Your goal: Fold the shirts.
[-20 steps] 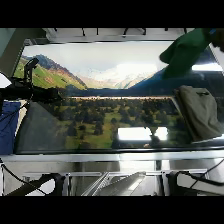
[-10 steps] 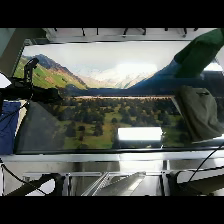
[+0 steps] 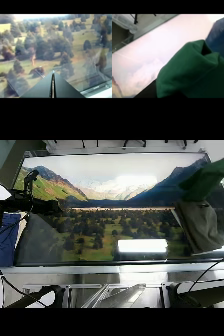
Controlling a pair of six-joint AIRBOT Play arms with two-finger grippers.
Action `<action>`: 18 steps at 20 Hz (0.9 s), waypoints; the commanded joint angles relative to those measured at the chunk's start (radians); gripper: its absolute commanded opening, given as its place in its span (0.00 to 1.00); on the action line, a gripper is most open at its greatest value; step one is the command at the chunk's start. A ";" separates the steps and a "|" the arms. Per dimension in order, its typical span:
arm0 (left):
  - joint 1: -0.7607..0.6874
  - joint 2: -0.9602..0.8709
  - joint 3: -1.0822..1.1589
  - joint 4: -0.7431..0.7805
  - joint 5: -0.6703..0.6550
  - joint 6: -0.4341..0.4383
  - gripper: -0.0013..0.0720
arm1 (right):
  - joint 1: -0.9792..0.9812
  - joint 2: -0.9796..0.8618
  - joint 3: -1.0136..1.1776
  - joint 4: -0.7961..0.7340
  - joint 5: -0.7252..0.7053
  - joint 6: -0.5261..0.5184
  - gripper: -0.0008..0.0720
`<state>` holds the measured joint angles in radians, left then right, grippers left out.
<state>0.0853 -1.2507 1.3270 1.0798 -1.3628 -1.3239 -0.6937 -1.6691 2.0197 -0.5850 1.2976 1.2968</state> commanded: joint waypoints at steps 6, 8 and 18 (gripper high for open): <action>-0.001 0.001 0.001 -0.001 0.033 0.019 0.04 | -0.059 0.150 -0.160 -0.604 0.393 0.343 0.04; 0.000 0.001 0.001 -0.001 0.033 0.019 0.04 | -0.061 0.239 -0.330 -0.723 0.355 0.369 0.04; -0.002 0.001 0.001 -0.003 -0.021 0.018 0.04 | -0.232 0.365 -0.737 -0.732 0.194 0.385 0.06</action>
<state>0.0845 -1.2507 1.3270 1.0760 -1.3613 -1.3071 -0.8700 -1.3155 1.3319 -1.3575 1.5318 1.6756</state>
